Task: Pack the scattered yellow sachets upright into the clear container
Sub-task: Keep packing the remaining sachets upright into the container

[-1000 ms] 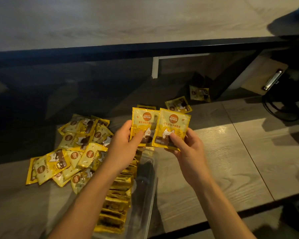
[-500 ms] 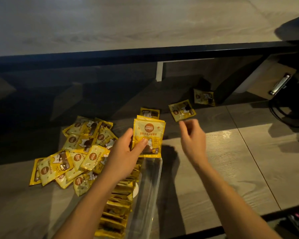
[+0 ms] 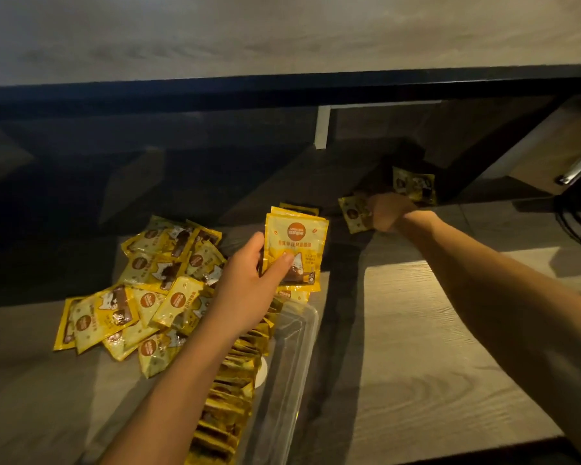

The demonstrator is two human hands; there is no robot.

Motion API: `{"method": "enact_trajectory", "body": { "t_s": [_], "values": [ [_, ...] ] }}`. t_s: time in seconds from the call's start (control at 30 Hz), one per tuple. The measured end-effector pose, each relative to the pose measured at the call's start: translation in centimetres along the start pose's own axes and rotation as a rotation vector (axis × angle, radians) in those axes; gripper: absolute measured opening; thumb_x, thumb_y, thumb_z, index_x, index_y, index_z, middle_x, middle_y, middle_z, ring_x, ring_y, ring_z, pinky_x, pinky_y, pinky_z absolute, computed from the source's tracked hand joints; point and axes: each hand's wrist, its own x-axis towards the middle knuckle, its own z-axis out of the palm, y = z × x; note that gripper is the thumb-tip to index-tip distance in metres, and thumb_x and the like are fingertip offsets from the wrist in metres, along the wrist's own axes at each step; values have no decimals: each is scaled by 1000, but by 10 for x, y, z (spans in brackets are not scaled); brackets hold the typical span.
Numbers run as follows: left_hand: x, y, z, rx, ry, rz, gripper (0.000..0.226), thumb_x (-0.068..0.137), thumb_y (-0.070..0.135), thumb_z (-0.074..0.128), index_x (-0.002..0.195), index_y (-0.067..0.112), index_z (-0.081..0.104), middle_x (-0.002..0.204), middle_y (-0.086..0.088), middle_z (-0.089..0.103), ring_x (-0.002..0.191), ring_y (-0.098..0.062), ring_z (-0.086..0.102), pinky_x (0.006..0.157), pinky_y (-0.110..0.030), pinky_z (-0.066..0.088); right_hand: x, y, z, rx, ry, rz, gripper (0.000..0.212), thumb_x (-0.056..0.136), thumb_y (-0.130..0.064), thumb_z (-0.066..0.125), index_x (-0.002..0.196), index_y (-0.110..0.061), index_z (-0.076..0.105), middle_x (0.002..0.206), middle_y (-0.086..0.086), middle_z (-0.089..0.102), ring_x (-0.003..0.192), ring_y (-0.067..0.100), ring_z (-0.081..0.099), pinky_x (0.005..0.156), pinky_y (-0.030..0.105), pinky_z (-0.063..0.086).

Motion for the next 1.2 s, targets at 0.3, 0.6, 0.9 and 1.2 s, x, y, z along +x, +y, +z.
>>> {"method": "enact_trajectory", "body": {
  "t_s": [0.3, 0.6, 0.9, 1.2],
  "values": [
    [1, 2, 4, 100, 63, 8, 4, 96, 37, 60, 99, 39, 59, 94, 29, 69, 87, 12, 65, 65, -15, 53, -28, -10, 5, 19, 68, 125, 54, 84, -32, 70, 127, -12, 45, 113, 13, 58, 110, 36, 58, 90, 43, 46],
    [-13, 7, 0, 69, 63, -2, 6, 97, 36, 58, 100, 41, 57, 101, 21, 69, 92, 11, 64, 65, -10, 50, -177, -72, 14, 1787, 161, 58, 21, 97, -14, 54, 117, -18, 60, 110, 4, 73, 99, 19, 71, 76, 28, 59],
    [-45, 4, -22, -15, 74, -66, 18, 100, 37, 53, 115, 45, 57, 106, 29, 68, 99, 11, 62, 82, -27, 53, -241, -106, 5, 1776, 316, 75, 21, 94, -15, 60, 115, -15, 64, 106, 2, 75, 99, 19, 71, 79, 33, 59],
    [-63, 0, -29, -135, 14, -92, 30, 104, 40, 42, 111, 63, 60, 88, 45, 61, 86, 27, 53, 76, -18, 37, -247, -142, 8, 1598, 208, -76, 25, 89, -16, 69, 113, -19, 64, 104, -3, 75, 96, 15, 72, 75, 32, 60]
  ]
}}
